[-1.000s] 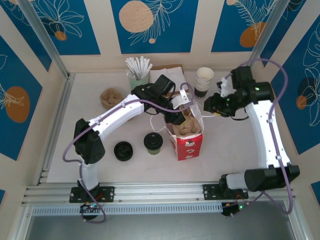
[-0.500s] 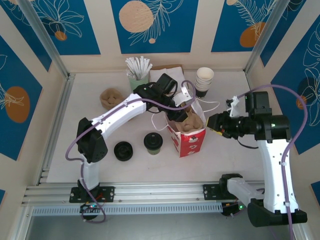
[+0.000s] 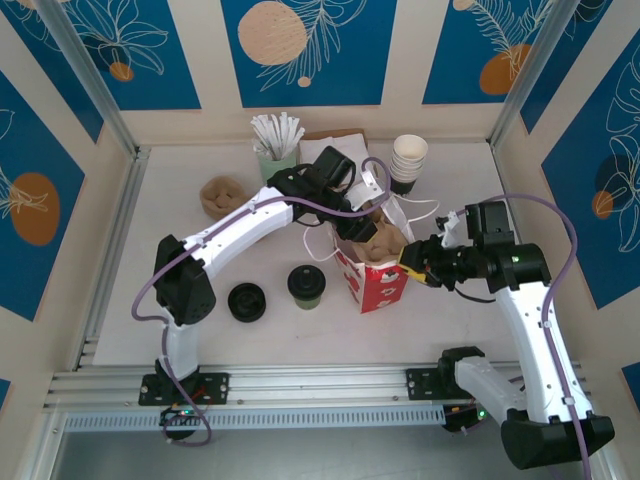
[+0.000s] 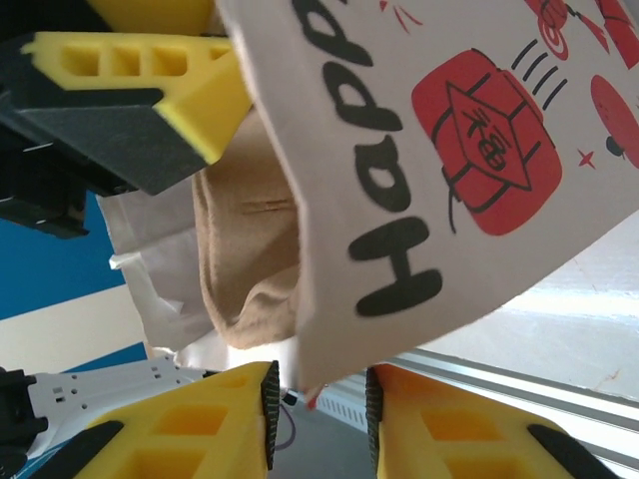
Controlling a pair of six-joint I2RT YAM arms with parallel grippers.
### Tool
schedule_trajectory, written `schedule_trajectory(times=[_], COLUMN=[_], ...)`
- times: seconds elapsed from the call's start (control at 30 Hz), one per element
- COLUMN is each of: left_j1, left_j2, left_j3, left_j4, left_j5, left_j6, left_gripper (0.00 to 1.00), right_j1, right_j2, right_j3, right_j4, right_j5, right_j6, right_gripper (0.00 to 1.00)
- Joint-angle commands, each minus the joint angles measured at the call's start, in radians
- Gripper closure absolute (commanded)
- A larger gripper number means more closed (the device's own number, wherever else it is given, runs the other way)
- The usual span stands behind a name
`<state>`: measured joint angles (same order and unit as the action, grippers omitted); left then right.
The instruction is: Pack the takeout coffee
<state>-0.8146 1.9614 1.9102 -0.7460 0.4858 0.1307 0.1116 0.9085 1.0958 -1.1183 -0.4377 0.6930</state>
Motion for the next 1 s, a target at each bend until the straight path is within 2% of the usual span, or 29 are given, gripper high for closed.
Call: schedule_trajectory(times=[0.0, 0.2, 0.37, 0.97], left_j1=[-0.002, 0.0, 0.001, 0.002], left_j2=[0.011, 0.013, 0.016, 0.031], left_j3=[0.023, 0.024, 0.026, 0.043], left_j4=[0.012, 0.005, -0.001, -0.036], left_j5=[0.001, -0.01, -0.024, -0.122], left_j6=[-0.008, -0.005, -0.005, 0.036], left_gripper=[0.67, 0.68, 0.68, 0.68], right_j1=[0.008, 0.009, 0.009, -0.008], right_j2=[-0.024, -0.036, -0.042, -0.046], right_j3=[-0.033, -0.051, -0.044, 0.031], right_j4=[0.059, 0.086, 0.064, -0.103], right_j5=[-0.015, -0.019, -0.032, -0.062], right_j6=[0.051, 0.059, 0.042, -0.049], right_gripper=[0.7, 0.81, 1.0, 1.0])
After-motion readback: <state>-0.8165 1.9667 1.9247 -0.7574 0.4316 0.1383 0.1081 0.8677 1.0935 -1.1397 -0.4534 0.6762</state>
